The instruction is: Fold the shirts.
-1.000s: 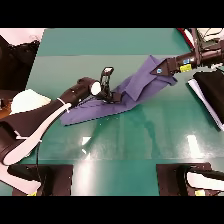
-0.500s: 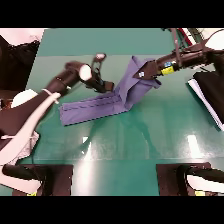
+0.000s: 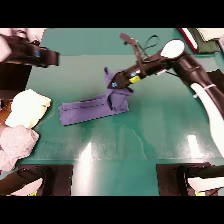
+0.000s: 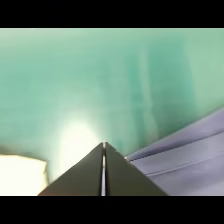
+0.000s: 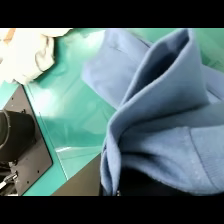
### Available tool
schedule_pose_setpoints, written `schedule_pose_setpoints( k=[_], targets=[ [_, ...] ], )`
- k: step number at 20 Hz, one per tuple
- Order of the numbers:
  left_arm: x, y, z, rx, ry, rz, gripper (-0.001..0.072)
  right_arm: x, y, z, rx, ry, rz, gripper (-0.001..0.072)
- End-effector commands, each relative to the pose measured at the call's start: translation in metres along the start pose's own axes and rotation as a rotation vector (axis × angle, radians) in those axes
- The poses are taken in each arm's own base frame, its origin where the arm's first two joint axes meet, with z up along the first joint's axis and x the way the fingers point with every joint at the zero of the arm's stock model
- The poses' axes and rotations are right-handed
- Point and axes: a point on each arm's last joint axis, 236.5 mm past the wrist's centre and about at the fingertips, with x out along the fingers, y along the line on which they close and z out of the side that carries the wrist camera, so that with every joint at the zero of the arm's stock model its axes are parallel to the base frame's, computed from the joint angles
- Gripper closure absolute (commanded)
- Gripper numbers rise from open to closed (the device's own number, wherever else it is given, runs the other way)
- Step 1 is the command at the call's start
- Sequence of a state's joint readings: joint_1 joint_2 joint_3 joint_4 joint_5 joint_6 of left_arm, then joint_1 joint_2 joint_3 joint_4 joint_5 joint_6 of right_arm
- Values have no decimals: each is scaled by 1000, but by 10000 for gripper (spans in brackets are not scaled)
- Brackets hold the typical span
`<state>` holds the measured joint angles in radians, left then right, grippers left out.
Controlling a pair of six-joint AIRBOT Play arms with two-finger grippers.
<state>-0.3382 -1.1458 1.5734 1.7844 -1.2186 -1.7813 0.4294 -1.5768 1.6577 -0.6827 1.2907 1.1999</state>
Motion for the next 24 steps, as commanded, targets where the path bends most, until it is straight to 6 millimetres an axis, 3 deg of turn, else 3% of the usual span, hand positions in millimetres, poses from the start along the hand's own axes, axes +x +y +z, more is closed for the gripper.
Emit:
schedule_pose_setpoints(
  k=[1,8,13,16,18,19,22,24],
  targets=[
    [-50,41,-1,-10,-43,102,678,42,18,11,-34,35,41,693],
    [-60,50,-29,33,65,130,678,123,31,20,-81,34,73,692],
    [-59,47,-30,29,70,119,678,154,39,23,-93,0,73,691],
    [-59,42,-31,25,74,96,678,165,50,42,-106,-97,60,671],
    [-58,37,-32,21,78,73,678,173,68,56,-109,-177,74,235],
    [-58,36,-32,20,78,69,678,178,84,57,-133,-198,102,188],
    [-58,36,-33,20,81,70,678,184,135,46,-303,-214,219,188],
    [-59,37,-37,19,99,73,678,174,139,42,-372,-192,208,188]
  ],
)
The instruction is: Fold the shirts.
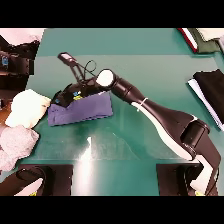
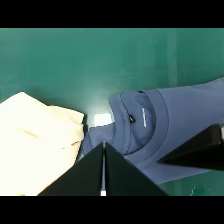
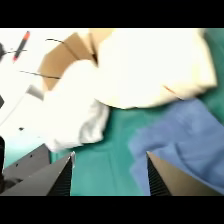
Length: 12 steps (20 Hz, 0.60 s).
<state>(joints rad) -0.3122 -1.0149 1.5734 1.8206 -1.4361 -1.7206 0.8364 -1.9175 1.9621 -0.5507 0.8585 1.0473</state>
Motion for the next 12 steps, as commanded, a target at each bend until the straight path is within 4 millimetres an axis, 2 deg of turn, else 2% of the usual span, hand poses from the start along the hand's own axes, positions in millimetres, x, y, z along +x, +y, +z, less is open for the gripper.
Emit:
schedule_pose_setpoints(
  k=[1,2,4,6,10,12],
  targets=[
    [-1,0,-7,-1,31,-1,678,-13,14,5,-132,13,15,190],
    [-1,0,-10,-1,41,0,678,-26,2,2,-118,47,-14,190],
    [-1,1,-11,-1,46,1,678,-63,-35,-8,-64,139,-88,196],
    [-1,-1,-11,-2,46,-4,678,-105,-76,-27,37,210,-150,274],
    [0,-6,-10,-4,42,-25,678,-190,-161,-93,428,266,-273,274],
    [0,-10,-7,-6,31,-43,678,-214,-189,-129,598,265,-302,271]
  ],
)
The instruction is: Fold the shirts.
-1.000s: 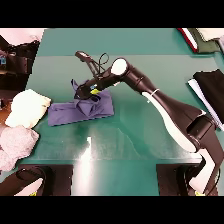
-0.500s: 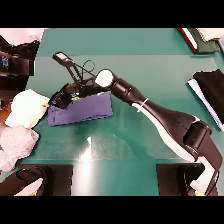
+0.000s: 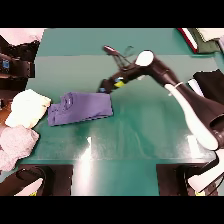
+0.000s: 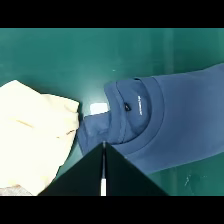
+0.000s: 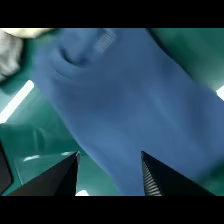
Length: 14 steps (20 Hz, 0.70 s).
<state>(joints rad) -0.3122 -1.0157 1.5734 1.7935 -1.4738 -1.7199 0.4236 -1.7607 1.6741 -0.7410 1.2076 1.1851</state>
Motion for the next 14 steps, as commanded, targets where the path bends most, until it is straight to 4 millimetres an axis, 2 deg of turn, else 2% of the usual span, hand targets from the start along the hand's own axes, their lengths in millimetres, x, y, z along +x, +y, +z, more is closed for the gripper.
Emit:
schedule_pose_setpoints(
  k=[1,2,3,4,8,11,14],
  targets=[
    [0,-8,5,-5,-21,-33,678,-21,-70,-54,307,68,-16,243],
    [0,-11,7,-6,-29,-49,678,-18,-76,-61,364,60,6,155],
    [0,-14,9,-8,-37,-59,678,-13,-80,-65,405,47,19,97],
    [-1,-16,10,-9,-43,-69,678,-6,-82,-68,441,32,30,84],
    [3,-19,7,-8,-28,-77,678,25,-84,-72,448,-6,-16,84],
    [3,-20,6,-8,-24,-82,678,54,-63,-66,418,29,26,84],
    [3,-20,3,-8,-13,-81,678,84,-37,-50,423,32,117,84]
  ],
)
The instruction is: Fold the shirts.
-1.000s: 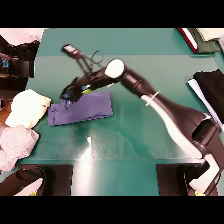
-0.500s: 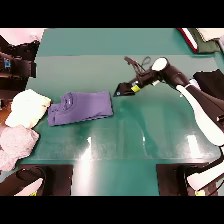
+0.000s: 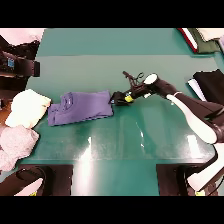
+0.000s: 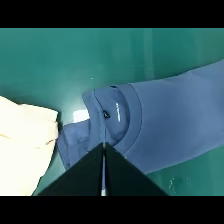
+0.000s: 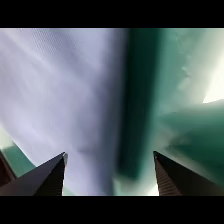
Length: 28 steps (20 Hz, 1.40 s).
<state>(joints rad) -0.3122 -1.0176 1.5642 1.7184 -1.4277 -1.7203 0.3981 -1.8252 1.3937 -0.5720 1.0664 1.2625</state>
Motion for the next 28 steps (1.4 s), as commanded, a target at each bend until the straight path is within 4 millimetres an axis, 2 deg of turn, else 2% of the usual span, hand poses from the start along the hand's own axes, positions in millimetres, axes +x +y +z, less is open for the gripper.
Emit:
schedule_pose_setpoints(
  k=[1,4,5,6,8,10,12,13,15,18,21,24,28],
  targets=[
    [0,0,-4,-1,18,0,678,35,30,5,11,12,88,84],
    [0,1,-6,0,26,2,678,63,54,5,-5,26,138,88],
    [0,0,-6,0,26,1,678,69,60,5,-18,30,144,109],
    [0,0,-6,0,27,1,678,76,66,4,-45,36,148,267],
    [0,1,-9,0,38,3,678,79,81,4,-153,30,162,695],
    [0,1,-11,0,47,5,678,69,93,10,-225,27,177,691],
    [0,1,-12,0,53,6,678,40,94,23,-295,11,142,691],
    [0,1,-12,0,52,5,678,19,89,33,-333,-7,101,691],
    [0,1,-12,-1,51,5,678,-38,66,57,-379,-58,-19,691],
    [0,0,-12,-2,51,0,678,-146,16,95,-379,-207,-213,692],
    [0,-6,-13,-6,53,-28,678,-254,-31,122,-295,-404,-319,692],
    [-1,-17,-14,-12,61,-74,678,-349,-90,133,-186,-587,-409,692],
    [-2,-29,-16,-29,68,-122,678,-457,-164,127,-82,-802,-545,692]
  ],
)
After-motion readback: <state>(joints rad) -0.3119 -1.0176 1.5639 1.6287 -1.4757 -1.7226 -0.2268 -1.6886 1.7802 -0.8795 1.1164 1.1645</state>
